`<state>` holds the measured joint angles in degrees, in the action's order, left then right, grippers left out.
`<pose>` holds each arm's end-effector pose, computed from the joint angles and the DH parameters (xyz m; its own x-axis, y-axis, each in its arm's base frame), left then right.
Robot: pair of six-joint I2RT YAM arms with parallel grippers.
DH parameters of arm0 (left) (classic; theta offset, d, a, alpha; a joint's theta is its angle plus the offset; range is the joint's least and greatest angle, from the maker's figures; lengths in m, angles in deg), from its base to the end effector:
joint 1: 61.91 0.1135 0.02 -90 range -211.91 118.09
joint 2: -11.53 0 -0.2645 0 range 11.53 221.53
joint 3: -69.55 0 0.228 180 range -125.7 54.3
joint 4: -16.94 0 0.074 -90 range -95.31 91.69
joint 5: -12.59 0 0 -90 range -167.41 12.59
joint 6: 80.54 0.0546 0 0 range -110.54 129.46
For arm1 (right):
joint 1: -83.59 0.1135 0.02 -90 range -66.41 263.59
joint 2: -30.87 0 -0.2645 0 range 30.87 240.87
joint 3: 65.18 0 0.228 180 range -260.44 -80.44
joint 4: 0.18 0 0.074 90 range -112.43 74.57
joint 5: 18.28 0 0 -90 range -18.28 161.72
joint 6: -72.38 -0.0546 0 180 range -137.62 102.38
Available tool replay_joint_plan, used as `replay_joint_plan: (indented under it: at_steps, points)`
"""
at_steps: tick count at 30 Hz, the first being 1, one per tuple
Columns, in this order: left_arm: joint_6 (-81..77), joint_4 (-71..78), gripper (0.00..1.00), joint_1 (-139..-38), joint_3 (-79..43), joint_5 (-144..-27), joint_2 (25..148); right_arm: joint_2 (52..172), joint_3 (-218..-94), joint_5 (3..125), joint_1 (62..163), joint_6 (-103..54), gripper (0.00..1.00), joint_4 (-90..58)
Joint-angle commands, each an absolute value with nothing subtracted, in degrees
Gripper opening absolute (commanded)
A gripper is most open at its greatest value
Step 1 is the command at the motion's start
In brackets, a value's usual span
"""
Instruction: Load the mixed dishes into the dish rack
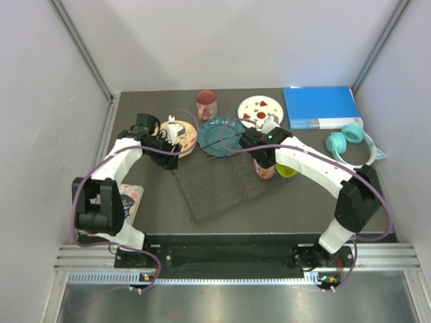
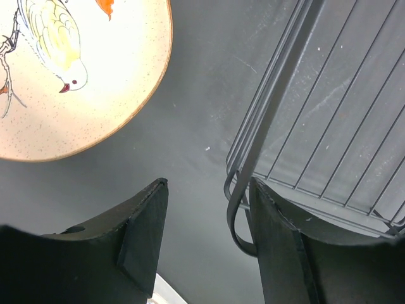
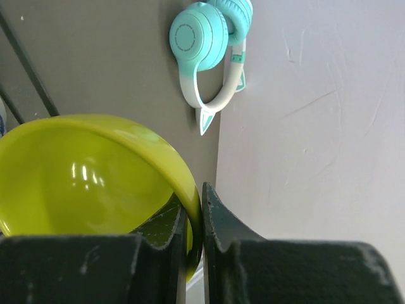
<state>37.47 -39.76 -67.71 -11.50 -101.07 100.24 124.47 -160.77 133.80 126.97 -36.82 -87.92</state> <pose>0.2900 -0.0515 0.2357 -0.6673 0.5001 -0.5519 0.6555 0.7462 -0.1162 0.2307 0.1517 0.2861 -0.7746 -0.5201 -0.3598 -0.0204 0.5891 -0.8078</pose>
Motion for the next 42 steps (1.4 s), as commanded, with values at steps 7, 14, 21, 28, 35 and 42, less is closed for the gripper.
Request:
replay_joint_plan:
  at_steps: [7, 14, 21, 28, 35, 42]
  points:
    - [38.2, -38.83, 0.58, -66.92, -12.76, -101.67, 102.06, 131.05, -161.03, 132.89, 133.33, -39.5, 0.0, -88.12]
    - [38.2, -38.83, 0.58, -66.92, -12.15, -101.76, 101.44, 132.73, -161.04, 132.1, 134.74, -40.21, 0.0, -88.47]
    - [38.03, -38.92, 0.58, -66.92, -13.02, -102.02, 100.83, 136.68, -160.68, 130.08, 137.11, -41.17, 0.0, -89.0]
    - [37.94, -38.83, 0.57, -66.92, -12.94, -102.02, 101.09, 142.31, -164.2, 128.58, 142.64, -48.73, 0.0, -94.88]
    - [37.76, -38.65, 0.57, -66.92, -12.76, -102.02, 100.65, 142.32, -161.75, 126.22, 143.44, -51.99, 0.0, -95.68]
    - [37.94, -38.57, 0.57, -66.92, -13.11, -101.23, 100.12, 140.3, -160.86, 124.71, 143.53, -52.6, 0.42, -95.68]
